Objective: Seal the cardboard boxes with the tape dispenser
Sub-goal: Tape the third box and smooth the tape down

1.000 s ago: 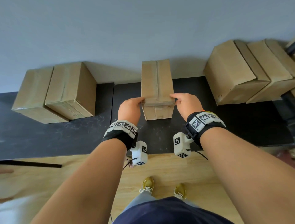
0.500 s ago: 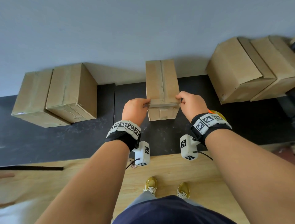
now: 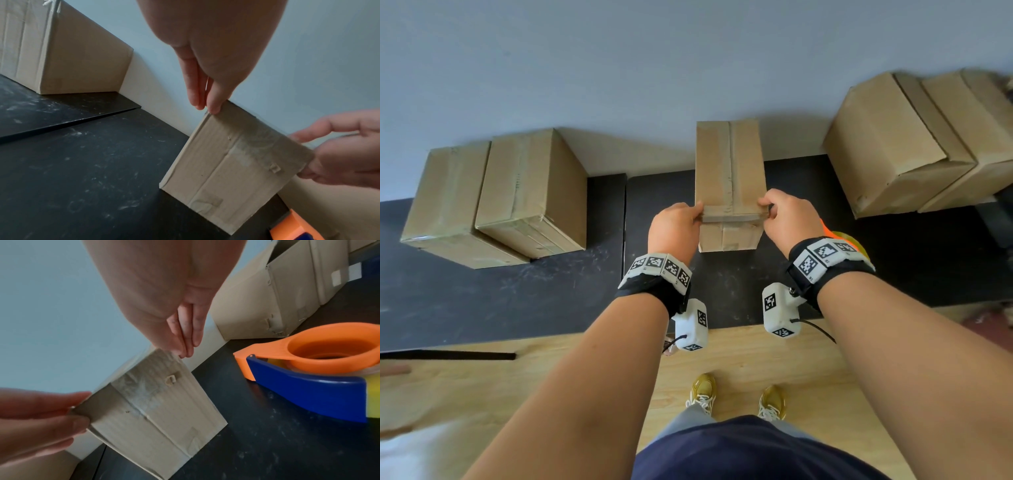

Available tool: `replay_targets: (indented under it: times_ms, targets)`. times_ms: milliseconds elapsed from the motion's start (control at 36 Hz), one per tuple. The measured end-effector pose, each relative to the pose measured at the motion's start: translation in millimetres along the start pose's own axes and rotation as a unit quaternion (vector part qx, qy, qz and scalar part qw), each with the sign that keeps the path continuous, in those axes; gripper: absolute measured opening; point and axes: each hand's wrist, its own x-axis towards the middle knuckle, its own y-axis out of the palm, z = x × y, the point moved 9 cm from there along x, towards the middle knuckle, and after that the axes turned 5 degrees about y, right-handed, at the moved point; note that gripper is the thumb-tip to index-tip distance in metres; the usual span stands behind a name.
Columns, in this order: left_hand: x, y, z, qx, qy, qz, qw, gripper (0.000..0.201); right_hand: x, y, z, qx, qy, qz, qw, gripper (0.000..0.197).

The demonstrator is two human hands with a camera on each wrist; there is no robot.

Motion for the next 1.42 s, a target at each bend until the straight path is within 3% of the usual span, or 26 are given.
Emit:
replay_targets:
  times_ms: [111,250,306,583,806,944,1028,1111,1278,1417]
  targets:
    - [-3.6,-2.2,7.5,-0.036,-0.022,0.005,0.999,0.039,-4.2,-1.1,-5.5,0.028,0.031,0.006,0.999,0.034]
    - [-5.2,-6.0,7.6,-0.070,-0.035,-0.016,0.997,0.036,-6.2,-4.6,-3.7,0.049,0.029,-0.002,0.998,0.032]
    - [-3.6,-4.7,6.1,-0.053,-0.023,-0.017,0.998,0.042,-4.8,-4.2,-3.2,0.035,0.018,0.002,0.999,0.033]
    - [2.4,7.4,0.6,0.078,0.013,-0.003,0.997,0.029,-3.8,-0.4,4.0,-0.032,-0.030,-0.004,0.999,0.026]
    - [6.4,8.9,-3.1,0.099,0.011,-0.001,0.995,0.027,-2.6,6.7,5.7,-0.076,-0.041,-0.026,0.996,0.021]
    - [-2.4,7.5,-2.9,0.057,0.006,-0.046,0.997,0.029,-6.8,5.6,8.1,-0.065,-0.031,-0.052,0.996,0.016]
    - [-9.9,2.0,-8.0,0.033,0.014,-0.079,0.996,0.036,-6.2,8.3,11.6,-0.078,-0.023,-0.054,0.995,0.031]
    - [-7.6,1.7,-11.5,0.059,0.022,-0.064,0.996,0.045,-1.8,9.1,14.3,-0.113,-0.019,-0.054,0.992,0.041]
    - [5.7,1.4,-13.3,0.119,0.015,-0.052,0.991,0.047,4.0,12.0,17.9,-0.157,-0.028,-0.061,0.985,0.040]
    - [13.5,6.3,-19.9,0.159,0.002,0.009,0.987,0.050,9.2,12.3,20.5,-0.165,-0.021,-0.046,0.985,0.038]
